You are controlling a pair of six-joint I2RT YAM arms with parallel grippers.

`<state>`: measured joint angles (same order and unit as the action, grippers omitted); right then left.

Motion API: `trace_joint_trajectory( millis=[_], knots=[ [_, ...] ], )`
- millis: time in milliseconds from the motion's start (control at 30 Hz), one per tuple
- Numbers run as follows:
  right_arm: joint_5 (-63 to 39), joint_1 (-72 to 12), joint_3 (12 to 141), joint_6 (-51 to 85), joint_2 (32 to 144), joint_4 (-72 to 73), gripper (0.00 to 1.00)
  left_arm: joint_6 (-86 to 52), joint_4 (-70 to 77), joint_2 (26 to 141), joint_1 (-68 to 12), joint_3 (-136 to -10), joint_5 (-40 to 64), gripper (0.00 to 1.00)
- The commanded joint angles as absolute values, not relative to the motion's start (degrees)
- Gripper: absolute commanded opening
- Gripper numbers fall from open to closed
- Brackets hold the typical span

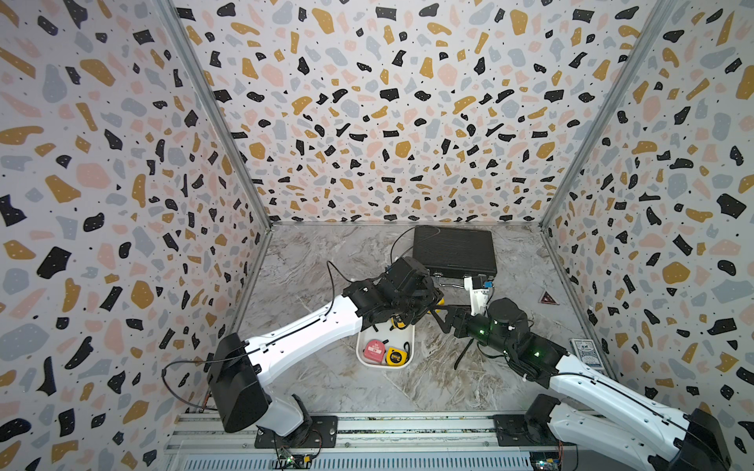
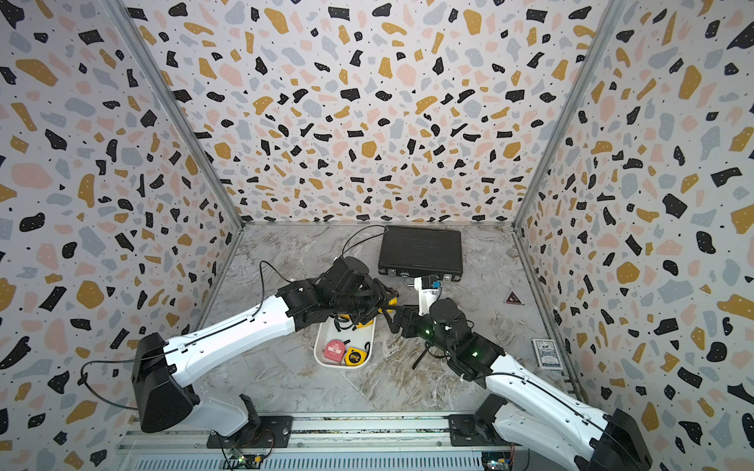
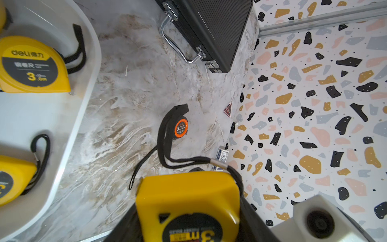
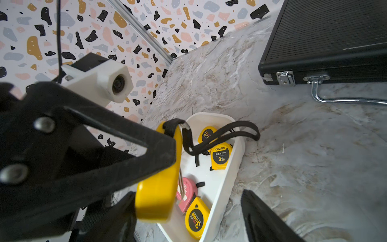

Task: Take the tape measure out of the storage box
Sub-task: Place the tape measure at the center of the board.

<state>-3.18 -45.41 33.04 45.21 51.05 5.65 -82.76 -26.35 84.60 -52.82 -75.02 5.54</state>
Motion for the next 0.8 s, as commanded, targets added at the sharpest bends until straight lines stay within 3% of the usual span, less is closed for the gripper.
trace_joint_trajectory(
  millis=[0, 267, 533, 633, 667, 733, 767],
  knots=[
    [-2.1, -45.7, 32.9, 44.8, 50.9, 7.7, 0.77, -84.6, -21.7, 83.9, -53.3, -74.5, 6.5, 0.0],
    [-1.4, -45.7, 32.9, 44.5, 51.2, 7.7, 0.49, -85.3, -19.6, 84.2, -53.3, -73.4, 8.7, 0.0],
    [-1.3, -45.7, 32.6, 44.9, 51.0, 7.4, 0.08, -85.8, -18.4, 84.6, -53.4, -72.9, 9.5, 0.0],
    [-1.0, -45.7, 32.4, 45.4, 50.8, 6.6, 0.04, -84.6, -18.8, 84.9, -53.4, -73.1, 9.2, 0.0],
    [-0.8, -45.7, 32.4, 45.7, 50.9, 6.3, 0.03, -84.0, -19.2, 84.9, -53.3, -73.2, 8.9, 0.04],
    [-0.6, -45.4, 32.2, 46.1, 51.3, 5.8, 0.01, -81.3, -21.1, 84.7, -53.3, -74.0, 7.5, 0.48],
    [-1.0, -45.2, 32.0, 46.5, 51.6, 6.0, 0.01, -79.7, -23.1, 84.4, -53.4, -74.7, 5.9, 0.65]
  ],
)
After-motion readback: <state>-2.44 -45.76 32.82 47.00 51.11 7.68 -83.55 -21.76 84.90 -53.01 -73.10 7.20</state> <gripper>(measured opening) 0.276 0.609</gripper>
